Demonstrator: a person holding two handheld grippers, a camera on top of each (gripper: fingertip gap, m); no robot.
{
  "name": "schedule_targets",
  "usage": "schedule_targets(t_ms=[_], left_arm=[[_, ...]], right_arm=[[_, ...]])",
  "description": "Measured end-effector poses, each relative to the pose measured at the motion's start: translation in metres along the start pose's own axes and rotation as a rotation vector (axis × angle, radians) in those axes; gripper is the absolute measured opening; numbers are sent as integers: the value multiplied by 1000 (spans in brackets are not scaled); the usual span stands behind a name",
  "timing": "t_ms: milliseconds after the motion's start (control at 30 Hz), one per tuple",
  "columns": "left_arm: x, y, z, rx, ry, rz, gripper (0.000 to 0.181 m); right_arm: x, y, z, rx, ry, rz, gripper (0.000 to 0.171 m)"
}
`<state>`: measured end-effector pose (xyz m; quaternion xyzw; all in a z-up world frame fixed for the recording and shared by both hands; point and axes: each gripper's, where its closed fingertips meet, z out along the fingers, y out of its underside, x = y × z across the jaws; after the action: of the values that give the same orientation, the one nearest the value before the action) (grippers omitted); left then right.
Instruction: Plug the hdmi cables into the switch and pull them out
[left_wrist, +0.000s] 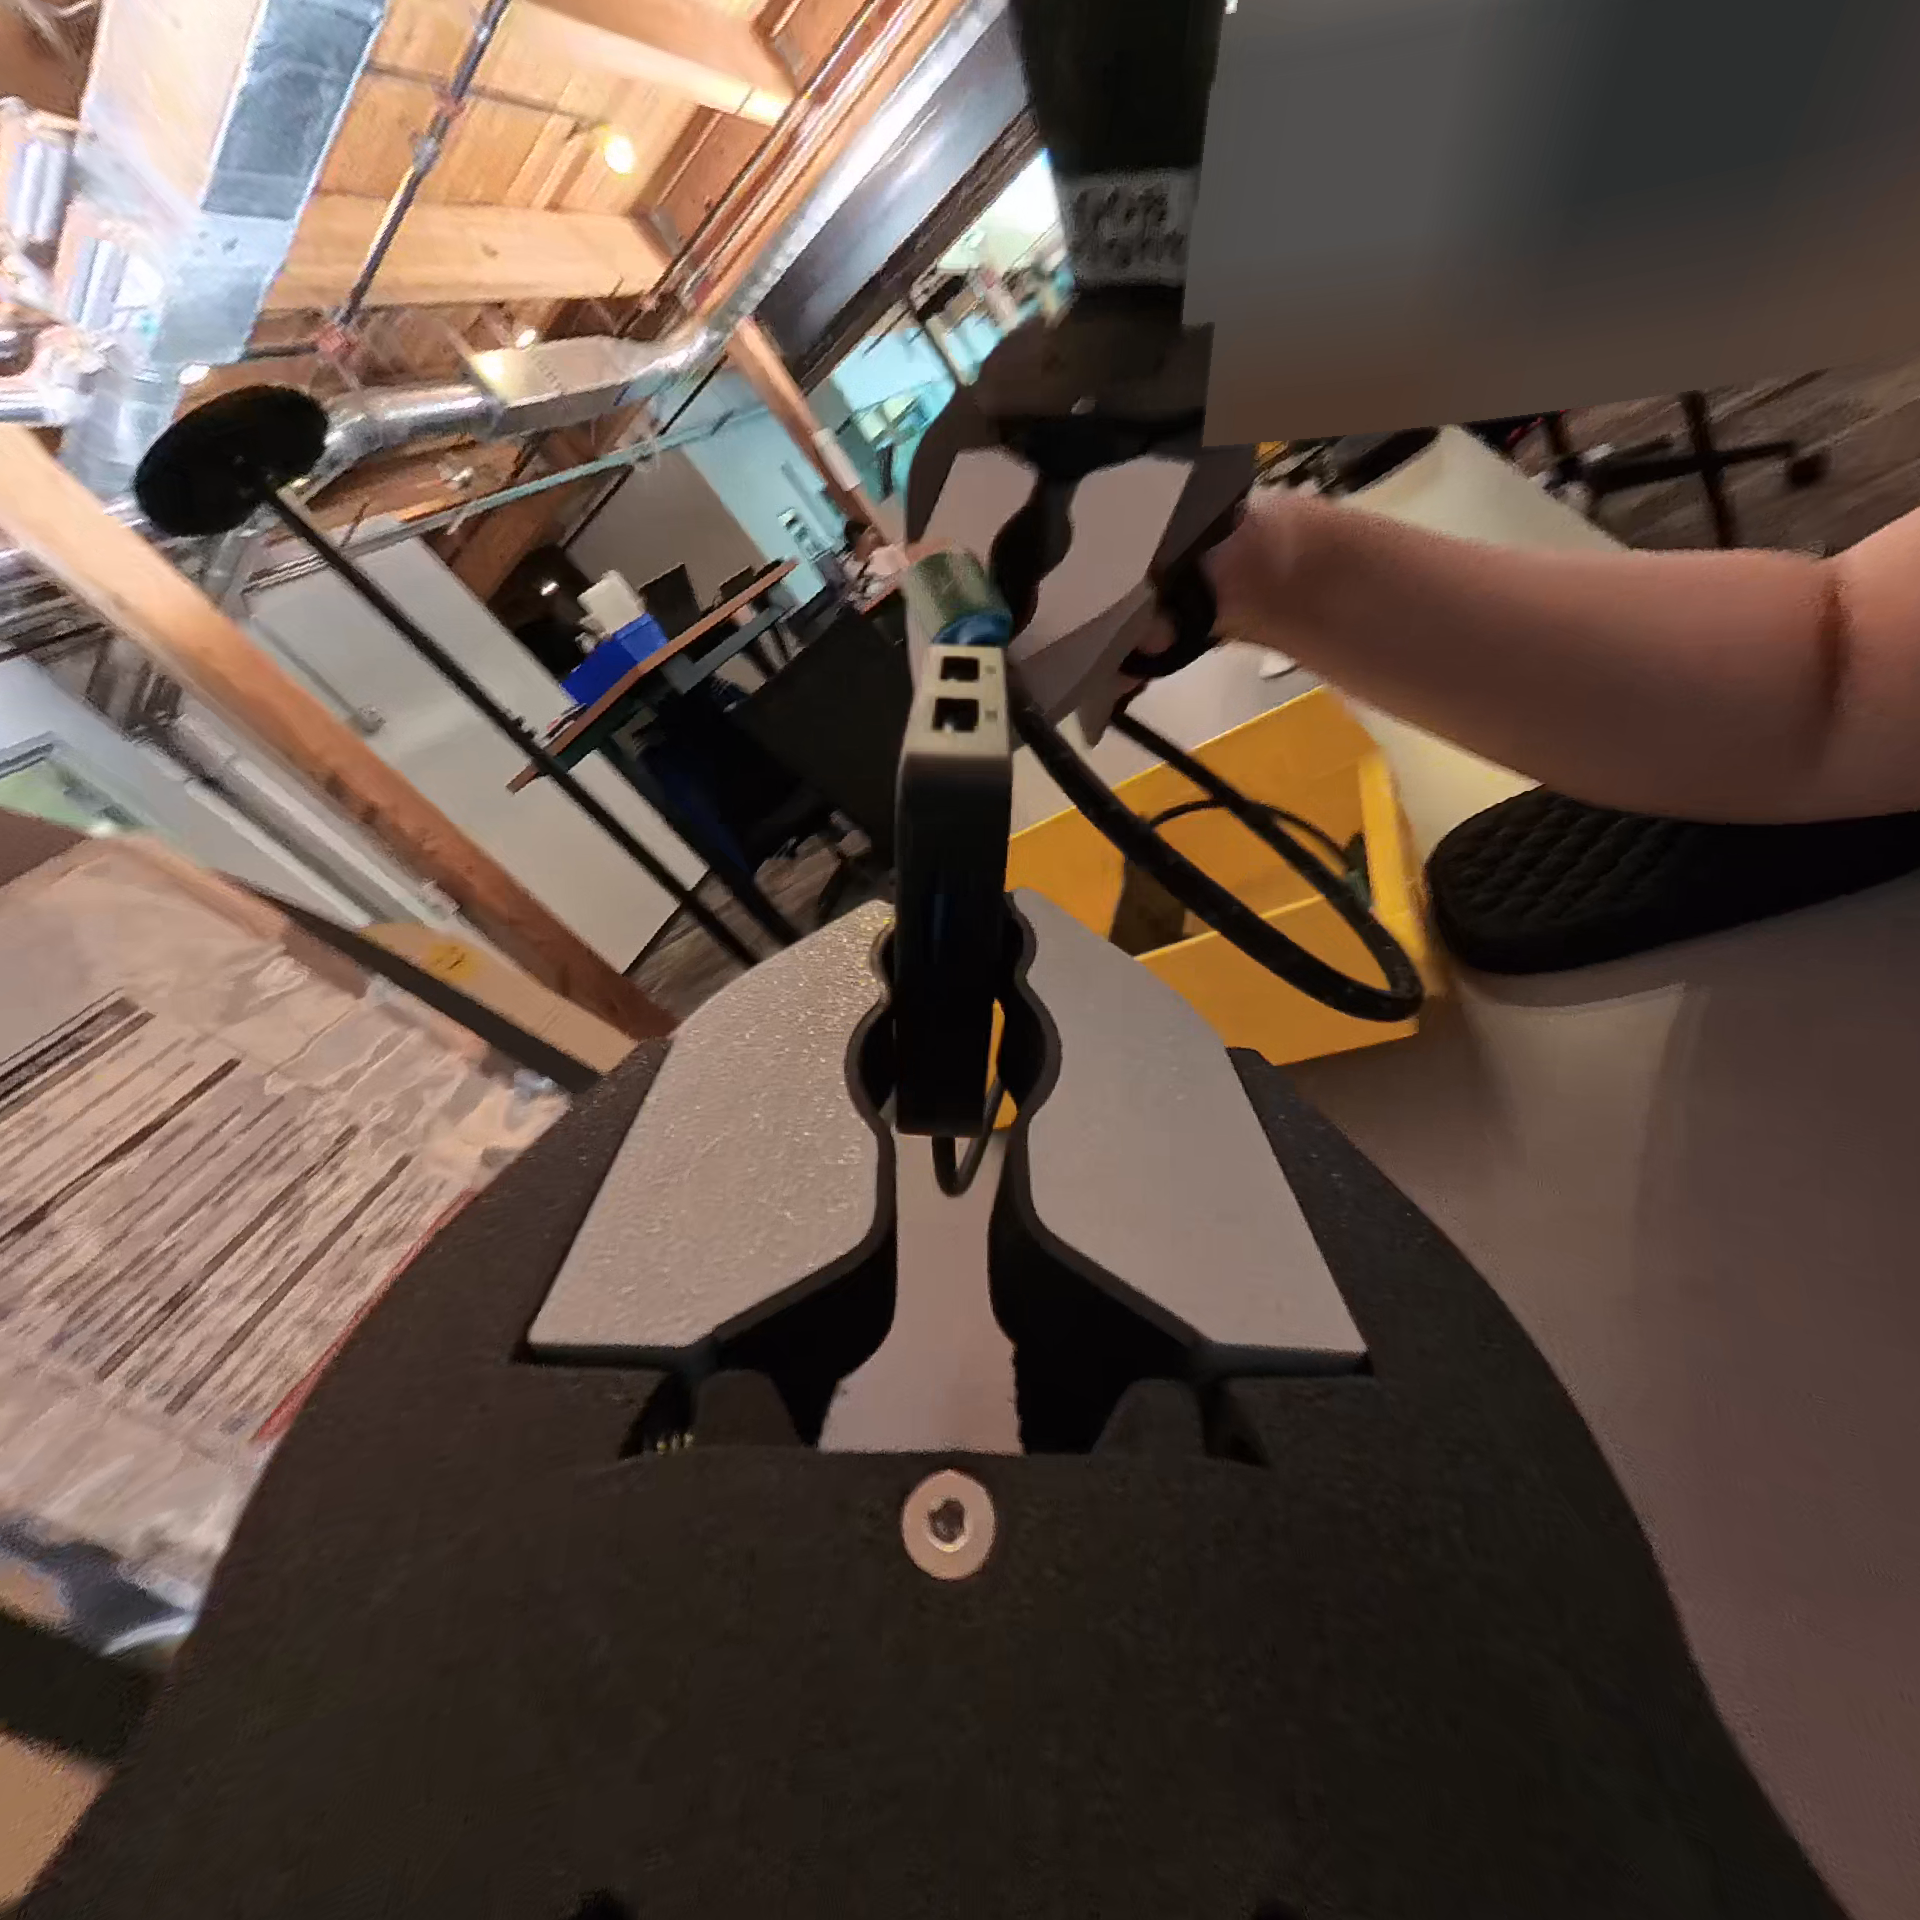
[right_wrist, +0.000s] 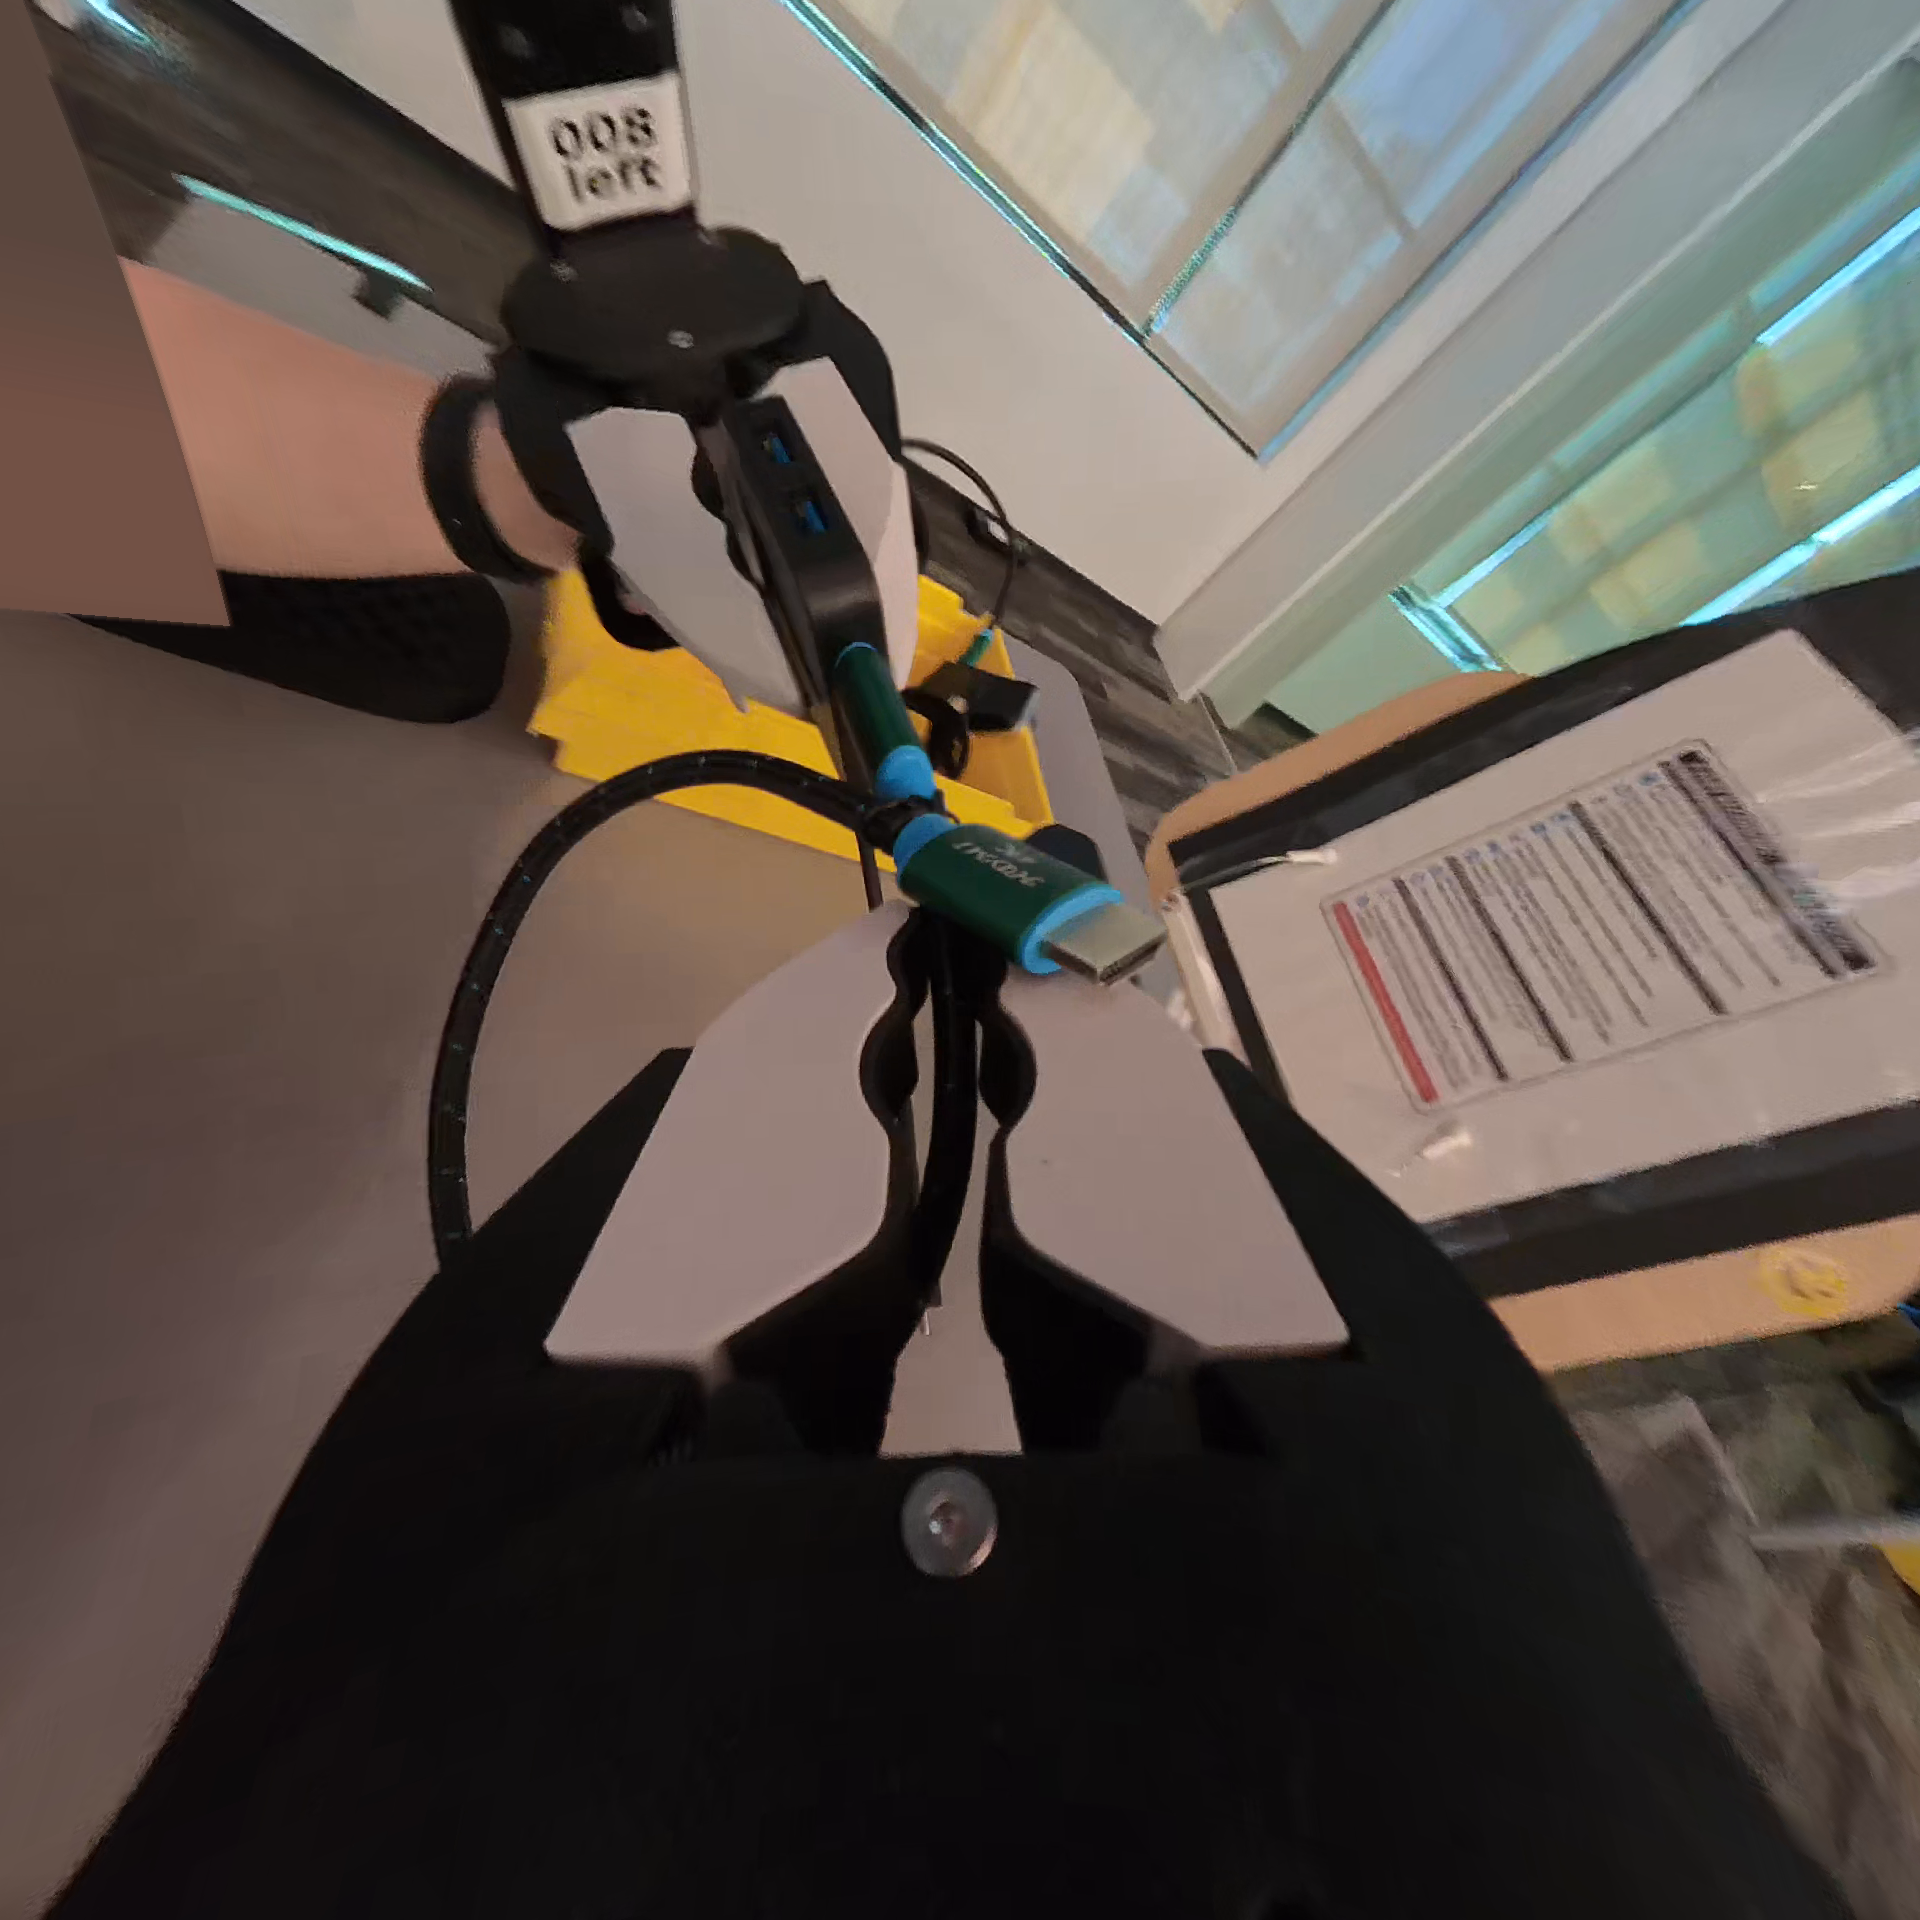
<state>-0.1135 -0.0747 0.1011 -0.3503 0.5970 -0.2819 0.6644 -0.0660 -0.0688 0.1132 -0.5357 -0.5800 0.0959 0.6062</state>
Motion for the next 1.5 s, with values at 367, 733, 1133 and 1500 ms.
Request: schedule_targets(t_ms=[367, 733, 1133, 1500], left_arm=[[-25, 48, 3, -454, -265, 449, 50], [-32, 90, 0, -566, -260, 489, 30], [-38, 90, -1, -539, -338, 597, 13], [-72, 73, -24, -573, -581, 766, 13]], right_arm=[[19, 33, 16, -446, 330, -389, 8], [-2, 27, 41, -529, 352, -565, 8], [-16, 21, 45, -498, 321, -569, 7], [2, -62, -7, 190, 148, 304, 72]])
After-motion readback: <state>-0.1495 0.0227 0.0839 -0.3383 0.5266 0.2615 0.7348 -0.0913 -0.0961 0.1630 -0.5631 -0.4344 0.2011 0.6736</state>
